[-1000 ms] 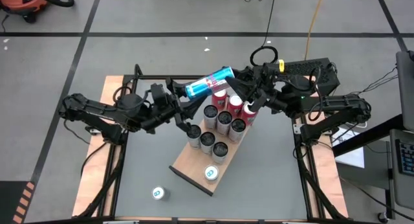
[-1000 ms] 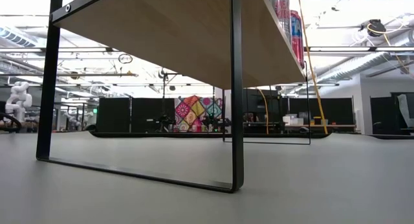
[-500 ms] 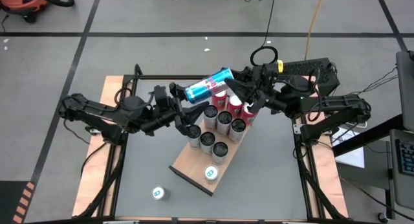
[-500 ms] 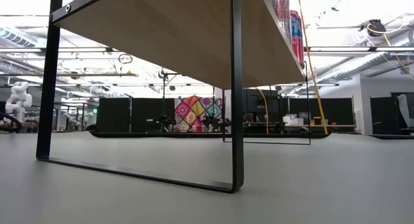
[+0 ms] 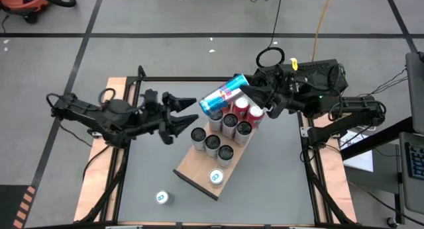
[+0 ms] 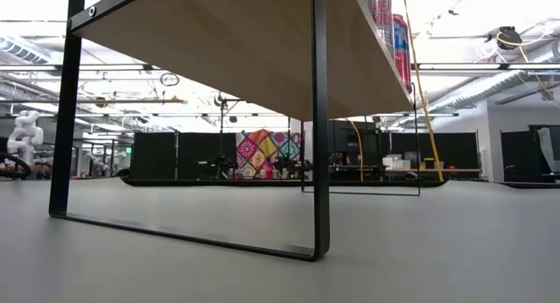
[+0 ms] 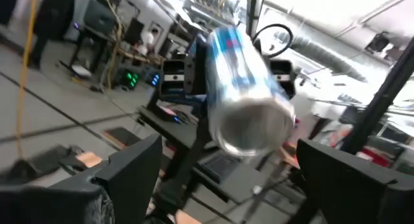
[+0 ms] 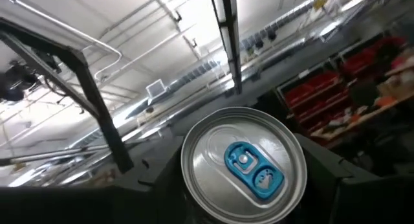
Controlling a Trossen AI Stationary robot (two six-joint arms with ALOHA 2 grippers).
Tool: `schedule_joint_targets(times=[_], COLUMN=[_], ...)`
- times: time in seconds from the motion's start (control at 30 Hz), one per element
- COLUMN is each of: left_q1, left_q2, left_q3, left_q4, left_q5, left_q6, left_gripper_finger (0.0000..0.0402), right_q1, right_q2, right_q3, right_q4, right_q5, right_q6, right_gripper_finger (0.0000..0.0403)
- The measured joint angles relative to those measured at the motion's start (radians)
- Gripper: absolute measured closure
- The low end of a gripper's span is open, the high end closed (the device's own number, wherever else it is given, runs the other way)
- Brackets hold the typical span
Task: Place canned beverage on shelf
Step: Put the blue soda can on the shelf aligned with the other blue soda can
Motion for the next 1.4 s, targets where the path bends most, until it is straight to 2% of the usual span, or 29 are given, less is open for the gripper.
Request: schedule_joint_targets(times=[0.2, 0.5, 0.6, 0.87, 0.97, 1.13, 1.23, 1.4], left_q1=[-0.006, 0.045, 0.058, 0.084, 0.084, 0.083, 0.083, 0.083], left_q2=[-0.074, -0.074, -0.072, -0.072, -0.072, -0.073, -0.072, -0.072], left_q3=[0.016, 0.155, 0.175, 0.197, 0.198, 0.199, 0.199, 0.199], left_q4=[-0.093, -0.3, -0.345, -0.35, -0.353, -0.4, -0.485, -0.537], left_q5=[0.01, 0.129, 0.158, 0.272, 0.319, 0.407, 0.428, 0.544], left_q6=[-0.108, -0.161, -0.172, -0.189, -0.189, -0.189, -0.189, -0.213], left_gripper_finger=[0.0045, 0.0045, 0.0045, 0.0045, 0.0045, 0.0045, 0.0045, 0.0045], right_q1=[0.001, 0.002, 0.003, -0.017, -0.02, -0.019, -0.018, -0.018], right_q2=[-0.015, 0.02, 0.066, 0.264, 0.35, 0.463, 0.51, 0.551], right_q3=[0.0, 0.041, 0.147, 0.575, 0.722, 0.86, 0.891, 0.897], right_q4=[-0.054, -0.126, -0.226, -0.733, -0.864, -0.9, -0.902, -0.9], right_q5=[-0.133, -0.245, -0.285, -0.342, -0.364, -0.422, -0.425, -0.419], right_q6=[0.06, 0.086, 0.05, -0.073, -0.1, -0.095, -0.095, -0.095], right_gripper_finger=[0.0203, 0.0202, 0.0202, 0.0202, 0.0202, 0.0202, 0.0202, 0.0202])
